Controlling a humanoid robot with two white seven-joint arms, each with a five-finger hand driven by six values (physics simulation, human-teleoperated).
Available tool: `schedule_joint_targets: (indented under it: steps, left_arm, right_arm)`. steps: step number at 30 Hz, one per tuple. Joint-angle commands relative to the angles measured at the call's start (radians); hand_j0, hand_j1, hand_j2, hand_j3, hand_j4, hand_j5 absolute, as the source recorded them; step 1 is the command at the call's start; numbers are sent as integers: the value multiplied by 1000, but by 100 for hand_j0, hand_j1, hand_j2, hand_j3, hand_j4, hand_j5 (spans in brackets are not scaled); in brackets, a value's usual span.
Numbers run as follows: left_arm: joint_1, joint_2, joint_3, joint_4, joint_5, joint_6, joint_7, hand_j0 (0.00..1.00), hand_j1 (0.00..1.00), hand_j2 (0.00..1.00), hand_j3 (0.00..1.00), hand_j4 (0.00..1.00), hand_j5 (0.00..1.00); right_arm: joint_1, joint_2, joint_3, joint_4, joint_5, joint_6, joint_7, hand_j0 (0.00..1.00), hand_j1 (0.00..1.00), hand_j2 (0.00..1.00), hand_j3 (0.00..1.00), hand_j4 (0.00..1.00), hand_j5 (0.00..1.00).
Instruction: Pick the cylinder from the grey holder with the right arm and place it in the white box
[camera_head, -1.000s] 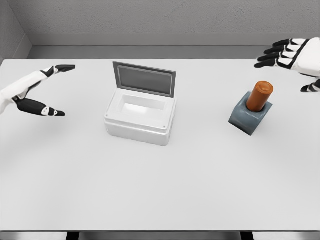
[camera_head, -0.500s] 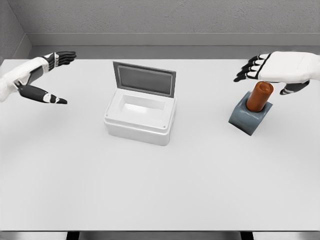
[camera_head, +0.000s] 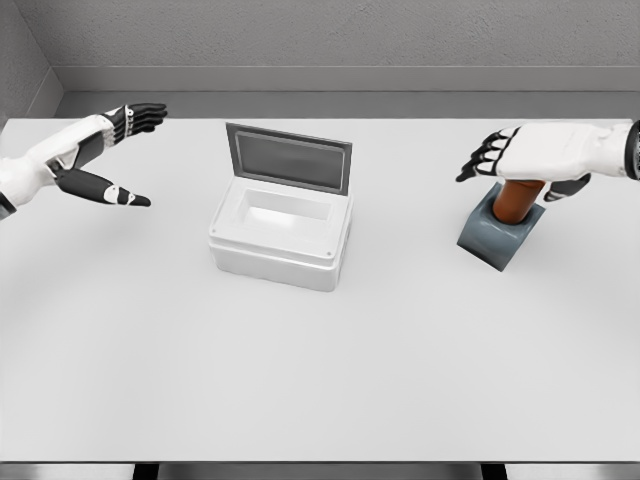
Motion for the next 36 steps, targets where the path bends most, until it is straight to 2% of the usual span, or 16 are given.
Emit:
schedule_joint_targets:
  steps: [1,2,7,12,14,17,25,34,36]
  left_arm:
    - [0,0,1,1,7,2,0,100,100,100,100,100,100]
    - [-2,0,1,1,7,2,0,100,100,100,100,100,100]
    - [-2,0,1,1,7,2,0,100,100,100,100,100,100]
    - [0,0,1,1,7,4,0,100,100,100,100,100,100]
    - [0,0,1,1,7,2,0,100,100,100,100,100,100]
    - [-2,0,1,1,8,4,0,100,100,100,100,100,100]
    - [-6,0,1,1,8,2,0,100,100,100,100,100,100]
    - [-8,0,1,1,8,3,0,100,100,100,100,100,100]
    - [-6,0,1,1,8,2,0,100,100,100,100,100,100]
  right_arm:
    - [0,7,2,-1,5,2,0,92,92,92,92,92,92]
    - [0,7,1,-4,3,2,0,88,88,88,88,88,88]
    - [0,0,14,-4,8,2,0,76,76,76,76,76,76]
    - [-2,-4,14,-4,24,2,0,70,70,70,70,70,70]
    - [0,-4,14,-5,23,2,0,61,61,61,61,61,61]
    - [-2,-4,14,-8,23,2,0,56,56,56,56,56,56]
    - [-14,-24,13,-11,21,2,0,53,53,53,53,53,53]
    - [-35,-56,2,-53,18,2,0,53,53,53,53,53,53]
    - [-35,-61,2,-80,20,2,0,52,52,52,52,52,52]
